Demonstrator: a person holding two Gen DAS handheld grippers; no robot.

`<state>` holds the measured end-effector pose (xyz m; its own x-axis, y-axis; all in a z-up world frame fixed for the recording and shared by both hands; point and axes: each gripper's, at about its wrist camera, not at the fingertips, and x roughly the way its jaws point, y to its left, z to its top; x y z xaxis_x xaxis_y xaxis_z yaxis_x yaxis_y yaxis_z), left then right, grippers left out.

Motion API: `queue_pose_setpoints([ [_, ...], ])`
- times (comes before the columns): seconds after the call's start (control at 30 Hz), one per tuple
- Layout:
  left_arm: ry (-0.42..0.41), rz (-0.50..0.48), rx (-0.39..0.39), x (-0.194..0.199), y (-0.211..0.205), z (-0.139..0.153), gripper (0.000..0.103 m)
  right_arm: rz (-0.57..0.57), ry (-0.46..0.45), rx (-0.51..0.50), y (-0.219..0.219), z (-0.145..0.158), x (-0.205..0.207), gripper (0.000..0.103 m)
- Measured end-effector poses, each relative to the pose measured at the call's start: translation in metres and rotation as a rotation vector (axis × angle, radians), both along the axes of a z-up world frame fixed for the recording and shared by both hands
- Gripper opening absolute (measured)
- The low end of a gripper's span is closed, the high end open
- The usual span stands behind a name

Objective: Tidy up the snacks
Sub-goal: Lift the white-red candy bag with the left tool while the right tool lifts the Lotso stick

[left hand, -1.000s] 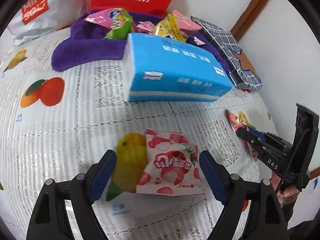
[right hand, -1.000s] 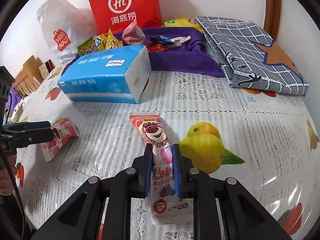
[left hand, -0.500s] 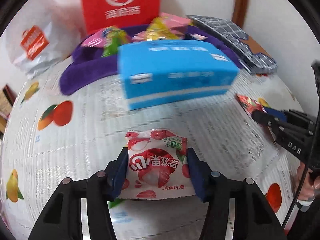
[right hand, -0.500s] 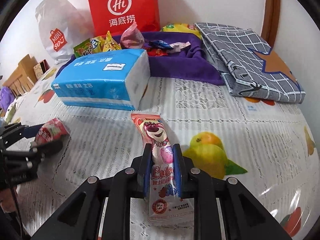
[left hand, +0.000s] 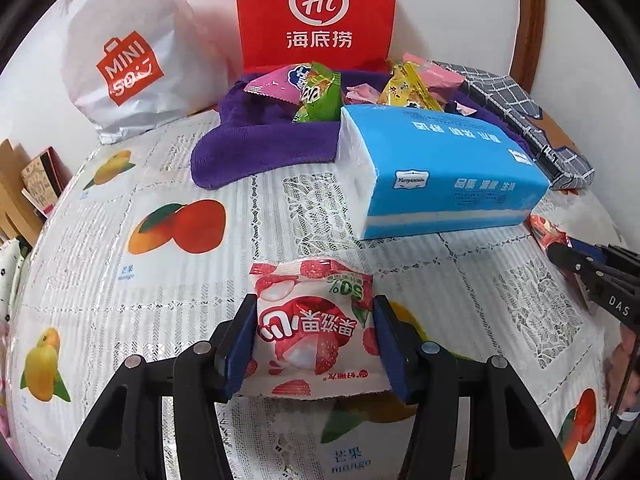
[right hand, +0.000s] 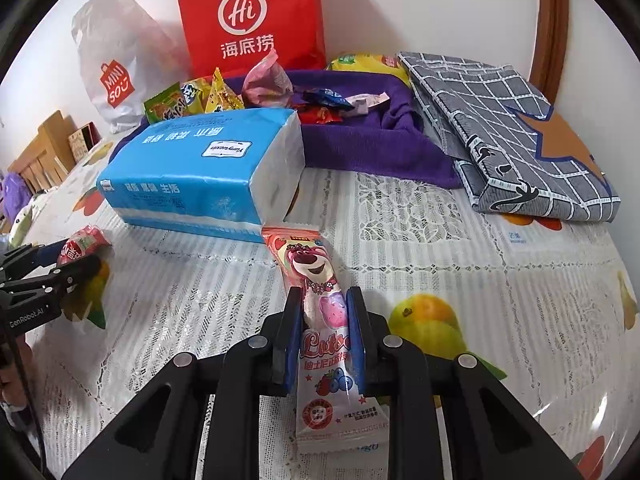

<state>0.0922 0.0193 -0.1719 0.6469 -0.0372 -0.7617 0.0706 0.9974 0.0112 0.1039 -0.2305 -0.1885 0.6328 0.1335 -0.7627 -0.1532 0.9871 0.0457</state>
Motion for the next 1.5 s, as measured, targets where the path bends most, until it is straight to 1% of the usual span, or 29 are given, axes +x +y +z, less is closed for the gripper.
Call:
queue_pose_setpoints([
  [0.1,0.001,0.0,0.012,0.0006,-0.0016,-0.0003,0.054,0.002,-0.001,-0.018,0.0026,-0.0001,-0.0004,0.023],
  [0.13,0.001,0.001,0.01,-0.0001,-0.0011,-0.0006,0.055,0.005,-0.001,-0.018,0.0032,-0.0001,-0.0003,0.026],
  [0.17,0.002,0.002,0.006,-0.0006,-0.0002,-0.0006,0.055,0.015,0.0,-0.013,0.0036,-0.0001,-0.0002,0.031],
  [0.2,0.002,0.001,0.004,-0.0005,0.0,-0.0006,0.055,0.025,0.002,-0.009,0.0042,-0.0002,-0.0002,0.033],
  [0.33,0.003,0.004,0.007,0.0002,-0.0003,-0.0006,0.056,0.028,0.0,-0.034,0.0076,-0.0001,-0.0004,0.033],
  [0.47,0.004,0.002,0.002,0.0001,-0.0003,-0.0006,0.056,0.029,0.002,-0.021,0.0058,-0.0002,0.0005,0.033],
  [0.6,0.003,0.002,0.005,0.0001,-0.0011,-0.0009,0.056,0.031,0.0,-0.039,0.0061,-0.0002,0.0003,0.033],
  [0.93,0.002,0.002,0.004,-0.0005,0.0002,-0.0008,0.055,0.031,-0.001,-0.044,0.0071,-0.0002,0.0008,0.033],
  [1.0,0.002,0.002,0.004,-0.0006,0.0006,-0.0009,0.055,0.037,-0.002,-0.044,0.0077,0.0001,0.0007,0.03],
  [1.03,0.002,0.002,0.003,-0.0004,0.0002,-0.001,0.055,0.042,-0.003,-0.044,0.0083,0.0003,0.0005,0.027],
  [1.13,0.002,0.002,0.003,-0.0004,0.0003,-0.0012,0.055,0.049,-0.003,-0.044,0.0093,0.0005,0.0005,0.024],
  [1.5,-0.001,0.002,0.008,-0.0013,-0.0005,-0.0008,0.052,0.051,-0.004,-0.047,0.0096,0.0007,0.0007,0.023],
])
